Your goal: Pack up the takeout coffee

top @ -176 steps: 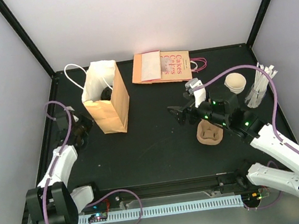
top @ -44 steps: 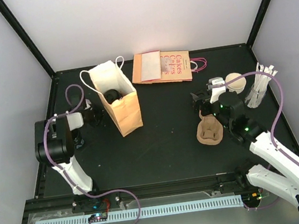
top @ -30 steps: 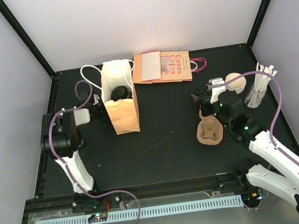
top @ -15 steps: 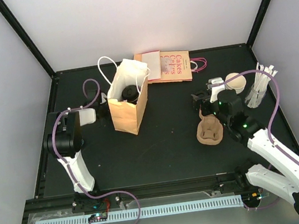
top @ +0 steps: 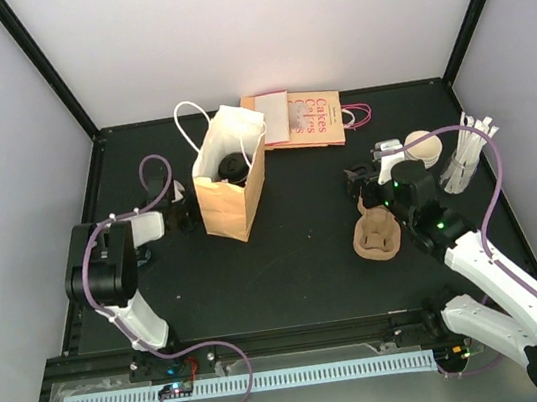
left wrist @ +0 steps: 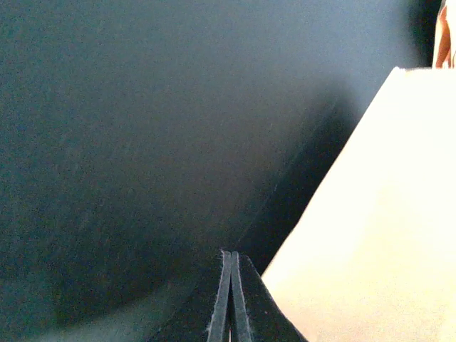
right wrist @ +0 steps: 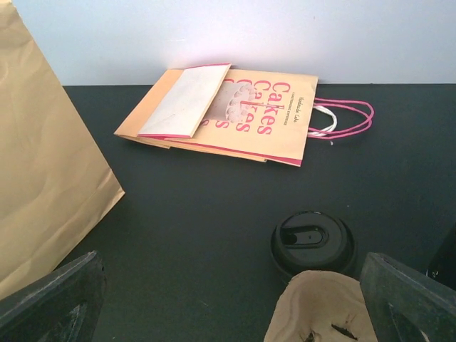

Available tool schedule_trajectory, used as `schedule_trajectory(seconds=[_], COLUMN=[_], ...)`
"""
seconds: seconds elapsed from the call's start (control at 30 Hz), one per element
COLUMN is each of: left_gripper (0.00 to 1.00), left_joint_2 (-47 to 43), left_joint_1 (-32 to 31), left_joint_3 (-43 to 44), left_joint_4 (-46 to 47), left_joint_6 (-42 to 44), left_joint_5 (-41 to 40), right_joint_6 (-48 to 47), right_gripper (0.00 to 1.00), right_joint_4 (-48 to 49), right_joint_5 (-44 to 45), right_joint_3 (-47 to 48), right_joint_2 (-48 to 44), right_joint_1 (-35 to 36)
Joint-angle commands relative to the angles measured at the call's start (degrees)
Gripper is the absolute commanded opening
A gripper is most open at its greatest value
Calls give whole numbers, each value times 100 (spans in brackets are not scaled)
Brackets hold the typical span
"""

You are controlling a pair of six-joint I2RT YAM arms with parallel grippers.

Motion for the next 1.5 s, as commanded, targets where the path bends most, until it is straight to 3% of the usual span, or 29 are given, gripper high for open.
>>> schedule_trajectory(seconds=[0.0,0.17,0.6,0.87,1.0,1.17,1.27,1.37,1.47], left_gripper=[1,2,2,2,24,57,78,88,99], left_joint_2=[-407,-558,-881,-1856,-2444,-3200,-3507,-3753,-4140], left_joint_1=[-42,-102,-503,-328,-168,76,78,33,-93], left_joint_3=[-431,-821,-1110,-783,-777,-794,-955,-1074,-1438], left_joint_4=[95,416,624,-595,-984,-1151,-602,-189,519], left_joint_6=[121,-25,-294,374,486,802,1609,1906,2550], left_joint_5=[235,610,603,-759,-1323,-1854,-1725,-1779,-2130], right_joint_6=[62,102,24,-452,-445,-548,-1058,-1714,-1996], right_gripper=[100,100,100,100,100,100,100,100,100], right_joint_4=[12,18,66,764,931,1243,1630,2138,3245], right_joint_5=[-110,-217,-191,96,128,358,307,277,488], right_joint_3=[103,102,-71,-540,-566,-601,-741,-970,-1370], right_joint_2=[-30,-1,-89,-435,-407,-345,-295,-246,-102], right_joint_1=[-51,-54,-62,-62,-52,-62,-56,-54,-75])
